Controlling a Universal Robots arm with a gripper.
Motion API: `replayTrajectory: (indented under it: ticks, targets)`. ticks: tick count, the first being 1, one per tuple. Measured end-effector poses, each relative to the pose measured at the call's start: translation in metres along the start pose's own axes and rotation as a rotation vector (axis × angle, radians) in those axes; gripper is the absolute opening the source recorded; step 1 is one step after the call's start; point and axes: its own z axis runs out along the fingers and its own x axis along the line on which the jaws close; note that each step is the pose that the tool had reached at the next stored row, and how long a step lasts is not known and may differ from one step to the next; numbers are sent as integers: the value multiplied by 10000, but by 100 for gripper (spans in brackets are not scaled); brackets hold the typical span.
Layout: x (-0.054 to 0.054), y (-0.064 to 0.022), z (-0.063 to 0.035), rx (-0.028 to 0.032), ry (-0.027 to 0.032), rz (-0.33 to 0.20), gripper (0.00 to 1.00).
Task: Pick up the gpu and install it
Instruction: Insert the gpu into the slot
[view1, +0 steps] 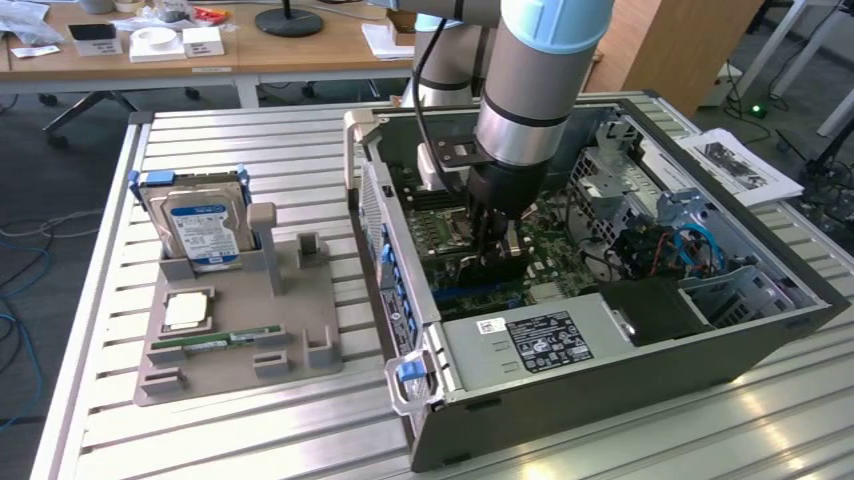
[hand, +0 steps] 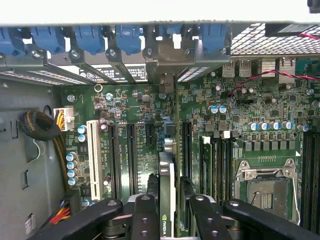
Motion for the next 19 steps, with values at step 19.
replayTrajectory:
  ticks: [19]
  targets:
    - [4, 17, 23, 8, -46, -20, 26]
